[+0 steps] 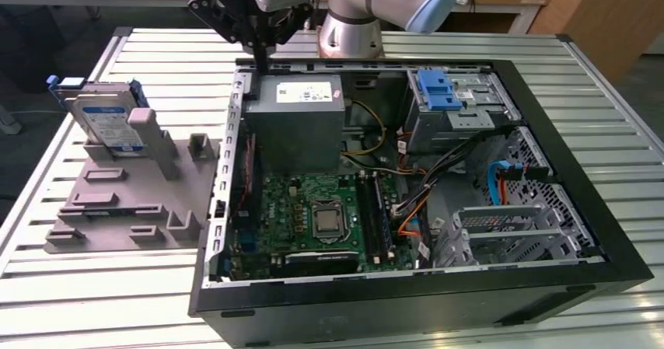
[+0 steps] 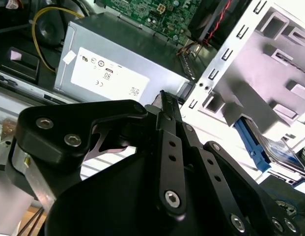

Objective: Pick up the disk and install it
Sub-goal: 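Reach for the disk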

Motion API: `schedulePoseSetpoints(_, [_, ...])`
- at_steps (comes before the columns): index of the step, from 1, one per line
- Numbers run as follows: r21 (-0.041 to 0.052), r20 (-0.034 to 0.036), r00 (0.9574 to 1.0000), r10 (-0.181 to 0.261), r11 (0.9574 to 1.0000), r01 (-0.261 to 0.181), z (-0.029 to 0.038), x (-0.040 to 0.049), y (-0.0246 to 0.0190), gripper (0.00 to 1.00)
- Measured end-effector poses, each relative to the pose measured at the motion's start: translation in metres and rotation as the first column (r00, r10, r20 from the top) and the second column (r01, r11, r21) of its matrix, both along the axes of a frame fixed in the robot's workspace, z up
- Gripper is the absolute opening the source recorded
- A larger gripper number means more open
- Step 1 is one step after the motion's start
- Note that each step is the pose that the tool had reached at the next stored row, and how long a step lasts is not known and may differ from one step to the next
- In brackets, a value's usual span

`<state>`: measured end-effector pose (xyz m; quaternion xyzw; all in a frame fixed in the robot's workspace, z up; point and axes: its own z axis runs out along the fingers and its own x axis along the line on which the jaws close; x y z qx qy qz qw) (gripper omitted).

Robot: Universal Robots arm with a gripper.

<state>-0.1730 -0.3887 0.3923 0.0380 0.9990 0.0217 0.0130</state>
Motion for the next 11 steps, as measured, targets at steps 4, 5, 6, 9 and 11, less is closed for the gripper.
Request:
schedulePoseSetpoints(4, [-0.0001, -0.0001, 1.0000, 0.000, 1.0000, 0.000, -0.0002, -0.0064, 0.0024, 0.11])
schedulePoseSetpoints(5, [-0.0001, -0.0001, 1.0000, 0.000, 1.0000, 0.000, -0.0002, -0.0077, 0.0028, 0.11])
schedulePoseSetpoints(6, [0.0000, -0.0001, 1.0000, 0.000, 1.0000, 0.000, -0.0003, -0.0090, 0.0033, 0.11])
schedulePoseSetpoints(9, [-0.0001, -0.0001, 1.0000, 0.000, 1.0000, 0.000, -0.0004, -0.0130, 0.0048, 0.11])
schedulePoseSetpoints(11, [-0.0001, -0.0001, 1.0000, 0.000, 1.0000, 0.000, -0.0005, -0.0154, 0.0058, 0.11])
